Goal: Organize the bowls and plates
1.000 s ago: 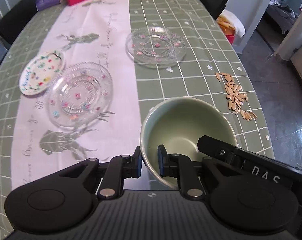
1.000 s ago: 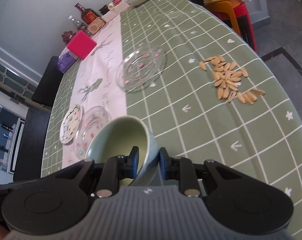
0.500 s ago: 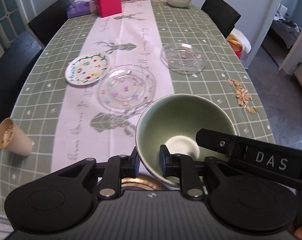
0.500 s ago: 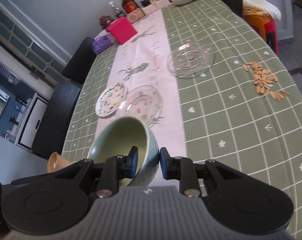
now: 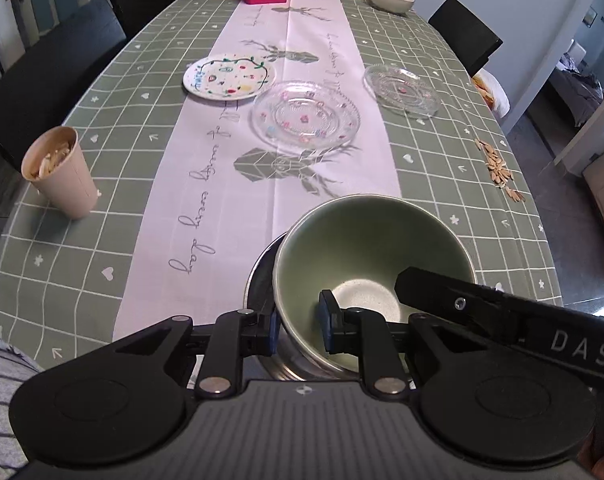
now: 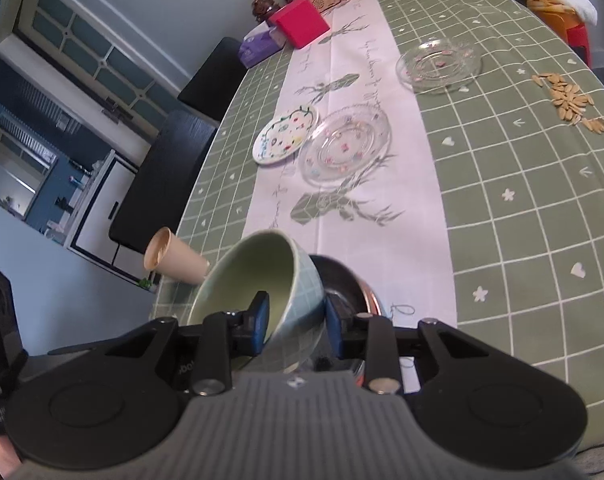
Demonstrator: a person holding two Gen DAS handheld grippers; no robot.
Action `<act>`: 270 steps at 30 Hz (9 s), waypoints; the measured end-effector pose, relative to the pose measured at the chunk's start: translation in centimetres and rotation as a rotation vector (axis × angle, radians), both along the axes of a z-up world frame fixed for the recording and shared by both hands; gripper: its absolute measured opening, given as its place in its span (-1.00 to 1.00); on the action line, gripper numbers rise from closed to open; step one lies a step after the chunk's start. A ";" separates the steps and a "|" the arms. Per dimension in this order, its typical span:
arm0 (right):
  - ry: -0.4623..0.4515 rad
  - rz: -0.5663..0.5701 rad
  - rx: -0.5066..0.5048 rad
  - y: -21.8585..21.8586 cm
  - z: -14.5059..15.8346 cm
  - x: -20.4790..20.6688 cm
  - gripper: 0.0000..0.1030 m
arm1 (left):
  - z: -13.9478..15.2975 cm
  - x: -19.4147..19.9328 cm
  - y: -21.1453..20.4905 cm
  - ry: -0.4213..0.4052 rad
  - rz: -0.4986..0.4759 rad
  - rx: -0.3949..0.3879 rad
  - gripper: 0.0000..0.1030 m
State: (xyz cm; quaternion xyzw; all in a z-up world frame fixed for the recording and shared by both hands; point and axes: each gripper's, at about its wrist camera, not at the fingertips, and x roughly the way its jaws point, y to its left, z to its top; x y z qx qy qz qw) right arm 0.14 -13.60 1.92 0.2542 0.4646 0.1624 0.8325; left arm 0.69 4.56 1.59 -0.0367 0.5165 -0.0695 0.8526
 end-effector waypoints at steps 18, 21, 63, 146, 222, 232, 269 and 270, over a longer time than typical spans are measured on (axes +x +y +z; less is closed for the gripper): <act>-0.088 -0.063 -0.123 2.3 -2.2 -1.3 -0.46 | -2.3 -2.0 0.2 -0.176 -0.021 0.056 -0.58; -0.100 -0.074 -0.145 2.4 -2.2 -1.2 -0.54 | -2.3 -2.2 0.4 -0.191 -0.011 0.033 -0.58; -0.396 -0.017 -0.517 8.1 -1.6 -5.4 0.18 | 0.2 -3.9 2.8 -0.251 0.068 -0.053 -0.38; -0.296 -0.104 -0.254 8.8 -3.9 -2.2 0.64 | -0.8 -3.7 9.4 -0.396 0.186 -0.069 0.58; 0.037 -0.244 -0.075 -3.9 -12.0 17.9 -0.84 | -10.4 26.4 1.3 0.128 -0.270 -0.136 -0.73; 0.092 -0.266 -0.041 -5.4 -11.6 11.0 -0.84 | -10.2 23.1 -1.6 0.150 -0.524 -0.092 -0.73; 0.021 -0.264 -0.183 -3.4 -9.3 -2.0 -0.82 | -8.6 12.4 -9.7 0.027 -0.975 0.296 -0.73; 0.021 -0.266 -0.186 -3.4 -9.3 -2.2 -0.82 | -8.6 12.1 -9.9 0.028 -0.980 0.310 -0.73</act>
